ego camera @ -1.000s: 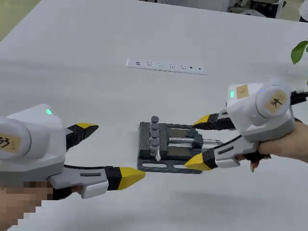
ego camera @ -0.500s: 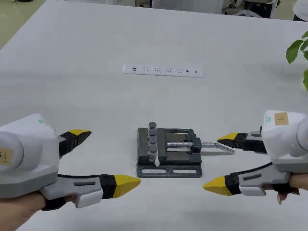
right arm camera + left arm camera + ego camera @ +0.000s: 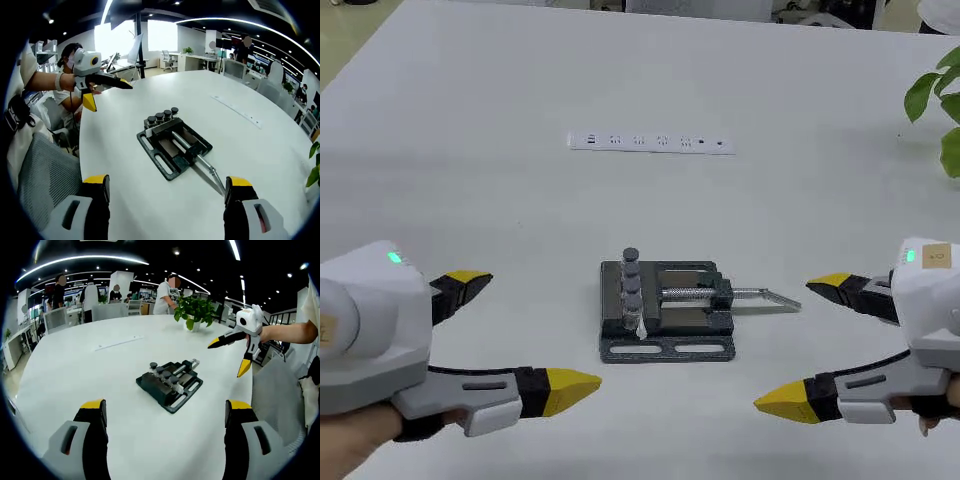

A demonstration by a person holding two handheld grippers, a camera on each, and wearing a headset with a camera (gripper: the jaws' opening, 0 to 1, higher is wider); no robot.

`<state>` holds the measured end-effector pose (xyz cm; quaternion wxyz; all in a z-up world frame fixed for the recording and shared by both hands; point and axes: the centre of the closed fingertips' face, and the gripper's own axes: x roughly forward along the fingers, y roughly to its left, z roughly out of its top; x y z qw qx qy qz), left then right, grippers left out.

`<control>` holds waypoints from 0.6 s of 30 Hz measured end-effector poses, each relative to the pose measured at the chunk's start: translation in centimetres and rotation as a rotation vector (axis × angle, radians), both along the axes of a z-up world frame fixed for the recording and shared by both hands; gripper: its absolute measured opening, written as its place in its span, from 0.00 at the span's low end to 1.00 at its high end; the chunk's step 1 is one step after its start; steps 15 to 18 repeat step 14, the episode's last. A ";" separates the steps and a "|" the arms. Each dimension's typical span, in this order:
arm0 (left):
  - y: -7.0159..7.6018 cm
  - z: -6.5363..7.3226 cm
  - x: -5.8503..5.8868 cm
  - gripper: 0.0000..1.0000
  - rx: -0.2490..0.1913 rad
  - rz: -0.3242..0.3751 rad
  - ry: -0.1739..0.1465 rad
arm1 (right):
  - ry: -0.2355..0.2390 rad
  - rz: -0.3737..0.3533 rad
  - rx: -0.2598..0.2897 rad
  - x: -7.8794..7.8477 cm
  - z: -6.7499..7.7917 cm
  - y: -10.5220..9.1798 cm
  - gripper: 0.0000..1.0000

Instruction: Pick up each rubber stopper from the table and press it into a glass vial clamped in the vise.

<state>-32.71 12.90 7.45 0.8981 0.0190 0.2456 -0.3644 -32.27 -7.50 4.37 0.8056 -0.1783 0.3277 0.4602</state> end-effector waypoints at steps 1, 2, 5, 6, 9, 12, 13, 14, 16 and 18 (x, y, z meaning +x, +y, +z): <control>0.1 -0.1 0.0 0.98 0.001 0.000 0.001 | -0.004 -0.003 -0.003 0.1 0.0 -0.2 0.97; 0.1 -0.1 0.0 0.98 0.003 -0.001 0.000 | -0.003 -0.010 -0.002 0.1 0.0 -0.2 0.98; 0.2 -0.1 0.1 0.98 0.004 0.000 0.000 | -0.002 -0.019 0.007 0.0 0.0 -0.1 0.99; 0.2 -0.1 0.1 0.98 0.004 0.001 -0.002 | -0.002 -0.023 0.008 0.0 0.0 -0.1 0.99; 0.1 -0.2 0.2 0.98 0.002 0.000 -0.002 | -0.001 -0.029 0.008 -0.2 -0.1 -0.2 0.99; 0.0 -0.2 0.2 0.98 -0.003 -0.003 -0.002 | 0.001 -0.034 0.006 -0.4 -0.2 -0.3 0.99; -0.1 -0.2 0.2 0.98 -0.003 -0.007 -0.001 | 0.002 -0.036 0.006 -0.5 -0.2 -0.4 0.99; -0.1 -0.3 0.3 0.98 -0.002 -0.009 -0.003 | 0.003 -0.039 0.006 -0.5 -0.3 -0.5 0.99; -0.1 -0.3 0.3 0.98 -0.002 -0.009 -0.003 | 0.003 -0.039 0.006 -0.5 -0.3 -0.5 0.99; -0.1 -0.3 0.3 0.98 -0.002 -0.009 -0.003 | 0.003 -0.039 0.006 -0.5 -0.3 -0.5 0.99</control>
